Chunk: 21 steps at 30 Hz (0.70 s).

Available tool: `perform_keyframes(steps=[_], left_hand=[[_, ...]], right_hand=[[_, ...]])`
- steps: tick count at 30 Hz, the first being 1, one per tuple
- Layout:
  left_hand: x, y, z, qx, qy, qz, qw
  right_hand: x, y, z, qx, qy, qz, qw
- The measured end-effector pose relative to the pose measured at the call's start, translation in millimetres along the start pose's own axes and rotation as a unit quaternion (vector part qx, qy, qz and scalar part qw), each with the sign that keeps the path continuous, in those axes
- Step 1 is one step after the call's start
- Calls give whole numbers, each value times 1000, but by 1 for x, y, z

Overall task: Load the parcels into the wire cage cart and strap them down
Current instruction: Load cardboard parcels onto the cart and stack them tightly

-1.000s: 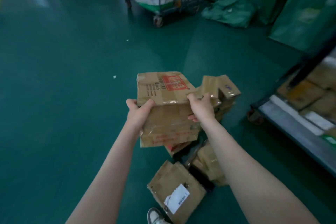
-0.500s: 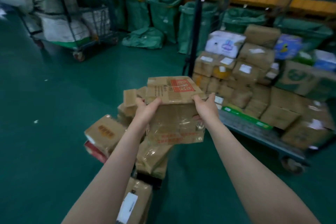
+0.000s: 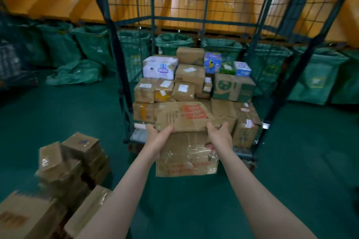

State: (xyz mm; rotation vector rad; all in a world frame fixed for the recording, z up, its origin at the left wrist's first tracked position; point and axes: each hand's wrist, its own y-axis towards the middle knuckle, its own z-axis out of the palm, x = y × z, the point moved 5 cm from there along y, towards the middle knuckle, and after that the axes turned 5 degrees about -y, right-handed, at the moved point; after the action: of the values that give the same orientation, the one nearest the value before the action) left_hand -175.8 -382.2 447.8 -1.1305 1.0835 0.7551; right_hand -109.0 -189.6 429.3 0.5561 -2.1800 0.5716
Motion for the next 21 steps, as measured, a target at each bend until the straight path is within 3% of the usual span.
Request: perform_keyframes(steps=[10, 21], left_hand=[[2, 146, 114, 99, 65, -15, 993], [-22, 296, 213, 129, 105, -17, 986]], right_hand=[[-33, 153, -5, -48, 76, 77, 993], [-20, 304, -12, -73, 117, 97, 986]])
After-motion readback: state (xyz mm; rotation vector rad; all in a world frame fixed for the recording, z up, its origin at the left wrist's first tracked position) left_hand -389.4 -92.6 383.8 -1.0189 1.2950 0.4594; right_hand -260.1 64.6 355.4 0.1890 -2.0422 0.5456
